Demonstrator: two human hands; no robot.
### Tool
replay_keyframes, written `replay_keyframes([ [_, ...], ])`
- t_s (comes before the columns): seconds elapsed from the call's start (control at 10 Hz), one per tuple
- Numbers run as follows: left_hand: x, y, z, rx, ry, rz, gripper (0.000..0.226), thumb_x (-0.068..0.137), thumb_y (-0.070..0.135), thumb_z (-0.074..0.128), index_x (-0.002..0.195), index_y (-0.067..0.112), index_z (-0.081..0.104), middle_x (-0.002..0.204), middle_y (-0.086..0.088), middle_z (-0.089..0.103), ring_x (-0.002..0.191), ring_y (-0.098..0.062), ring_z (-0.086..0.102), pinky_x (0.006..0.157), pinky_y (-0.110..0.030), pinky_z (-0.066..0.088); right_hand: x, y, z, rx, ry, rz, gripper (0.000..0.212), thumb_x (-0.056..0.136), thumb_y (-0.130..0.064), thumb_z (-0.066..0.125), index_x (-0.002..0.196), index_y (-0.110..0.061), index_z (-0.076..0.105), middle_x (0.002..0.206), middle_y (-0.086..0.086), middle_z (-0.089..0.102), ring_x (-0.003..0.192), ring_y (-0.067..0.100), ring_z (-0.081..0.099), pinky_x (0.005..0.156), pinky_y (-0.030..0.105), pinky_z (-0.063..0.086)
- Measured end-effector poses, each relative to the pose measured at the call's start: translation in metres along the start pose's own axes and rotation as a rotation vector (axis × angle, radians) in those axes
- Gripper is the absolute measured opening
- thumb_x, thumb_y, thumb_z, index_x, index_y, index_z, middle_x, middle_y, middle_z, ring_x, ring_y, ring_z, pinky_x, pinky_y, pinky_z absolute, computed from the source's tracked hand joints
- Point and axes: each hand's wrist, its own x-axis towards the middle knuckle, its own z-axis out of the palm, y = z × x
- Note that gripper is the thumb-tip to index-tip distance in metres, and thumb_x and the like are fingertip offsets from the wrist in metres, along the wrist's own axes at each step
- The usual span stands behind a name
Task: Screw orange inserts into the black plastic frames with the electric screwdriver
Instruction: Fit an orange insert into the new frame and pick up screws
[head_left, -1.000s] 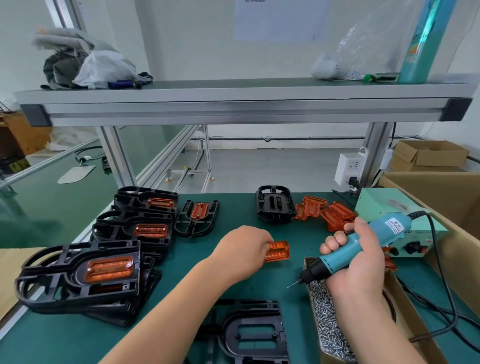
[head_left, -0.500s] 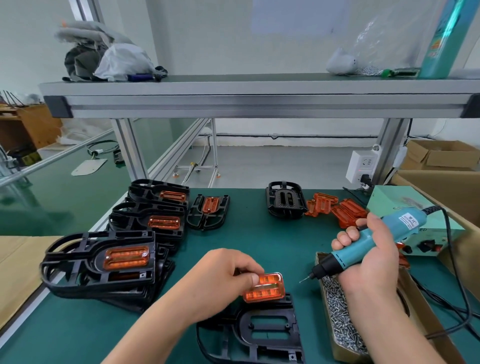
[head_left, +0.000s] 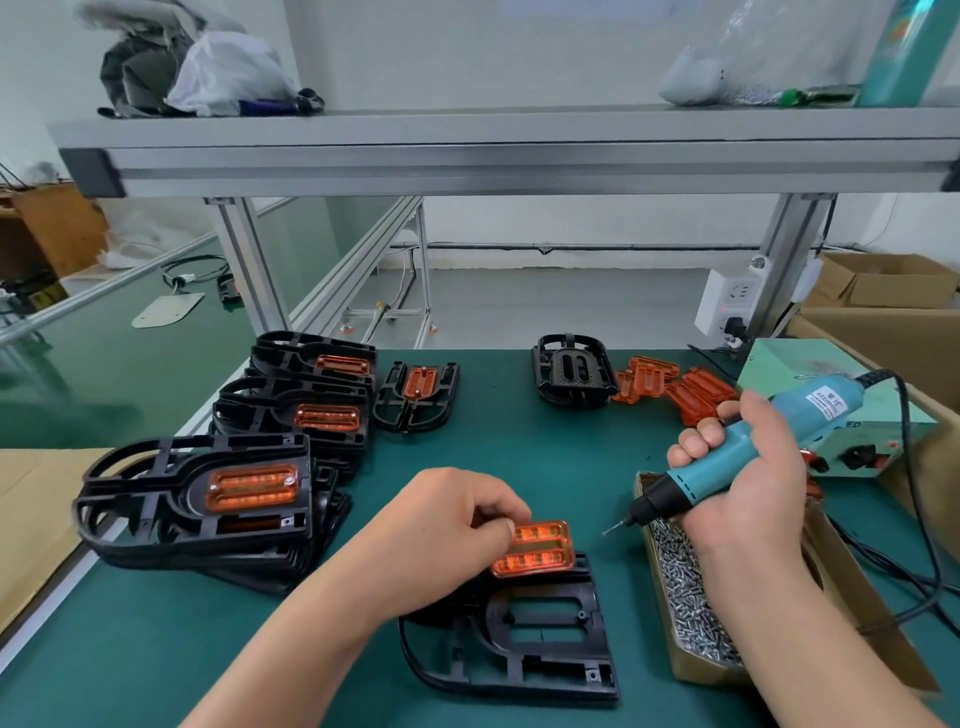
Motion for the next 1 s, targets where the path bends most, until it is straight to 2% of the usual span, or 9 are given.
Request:
replay_keyframes([
  [0.1,0.0,-0.001,-0.001,-0.003,0.007,0.0,0.023,0.092,0.024,0.061,0.097,0.039,0.077,0.082,0.023,0.072,0.066,-0.001,0.062,0.059,-0.017,0.047,0.0,0.0,0.001,-0.003,0.008,0.002,0.024,0.097,-0.034,0.069,0.08,-0.02,0.06,0.067,-0.002,0.048,0.057,0.014,0.047,0.055,0.025,0.045],
  [0.3,-0.001,-0.003,-0.001,-0.009,0.035,0.003,0.019,0.093,0.024,0.064,0.099,0.035,0.078,0.077,0.027,0.07,0.065,0.006,0.062,0.058,-0.006,0.041,-0.001,0.0,0.002,-0.014,0.01,0.001,0.023,0.097,-0.034,0.068,0.082,-0.019,0.06,0.068,-0.003,0.049,0.057,0.013,0.048,0.055,0.024,0.046],
  [0.4,-0.002,-0.002,-0.002,-0.009,0.019,0.008,0.026,0.092,0.023,0.063,0.109,0.037,0.078,0.084,0.028,0.071,0.07,0.004,0.065,0.062,-0.006,0.042,-0.002,0.0,0.001,-0.01,0.007,0.001,0.023,0.098,-0.034,0.068,0.082,-0.019,0.06,0.068,-0.003,0.049,0.057,0.013,0.047,0.055,0.024,0.046],
  [0.5,-0.002,0.001,0.0,0.02,-0.005,0.048,0.052,0.091,0.02,0.056,0.133,0.047,0.066,0.091,0.02,0.068,0.075,-0.001,0.062,0.068,-0.01,0.044,-0.002,0.0,0.001,-0.013,0.001,-0.001,0.023,0.098,-0.034,0.068,0.082,-0.019,0.06,0.068,-0.002,0.048,0.057,0.013,0.047,0.056,0.025,0.046],
  [0.6,-0.003,0.004,-0.001,0.051,-0.001,0.081,0.071,0.093,0.015,0.048,0.141,0.067,0.047,0.094,0.014,0.054,0.085,-0.006,0.057,0.074,-0.013,0.041,-0.002,0.0,0.001,-0.016,-0.005,0.0,0.023,0.098,-0.034,0.068,0.082,-0.019,0.059,0.069,-0.002,0.048,0.058,0.014,0.047,0.056,0.025,0.046],
  [0.7,-0.005,0.007,-0.002,0.039,-0.023,0.088,0.077,0.094,0.012,0.042,0.144,0.07,0.039,0.096,0.016,0.051,0.088,-0.006,0.056,0.075,-0.012,0.039,-0.001,0.001,0.001,-0.011,-0.008,0.003,0.024,0.099,-0.034,0.065,0.081,-0.02,0.059,0.067,-0.003,0.048,0.057,0.013,0.046,0.056,0.025,0.045],
  [0.8,-0.006,0.01,0.0,0.016,-0.01,0.089,0.073,0.091,0.016,0.045,0.144,0.065,0.043,0.099,0.021,0.055,0.086,-0.002,0.058,0.075,-0.009,0.04,0.001,0.001,0.001,-0.01,-0.003,0.005,0.024,0.099,-0.033,0.065,0.081,-0.019,0.058,0.067,-0.003,0.047,0.057,0.013,0.046,0.056,0.025,0.043],
  [0.9,-0.006,0.01,0.002,-0.076,0.013,0.075,0.07,0.085,0.02,0.054,0.139,0.064,0.048,0.105,0.024,0.062,0.087,-0.011,0.069,0.085,-0.024,0.056,0.001,0.001,0.001,-0.016,0.002,0.003,0.023,0.099,-0.033,0.065,0.082,-0.019,0.057,0.067,-0.002,0.047,0.057,0.014,0.046,0.055,0.025,0.043],
  [1.0,-0.006,0.009,0.004,-0.146,0.0,0.023,0.053,0.085,0.024,0.064,0.124,0.057,0.052,0.099,0.012,0.075,0.089,-0.016,0.074,0.088,-0.045,0.062,0.001,0.001,0.001,-0.013,0.006,0.003,0.022,0.099,-0.033,0.065,0.083,-0.019,0.057,0.067,-0.002,0.047,0.056,0.014,0.046,0.055,0.025,0.043],
])
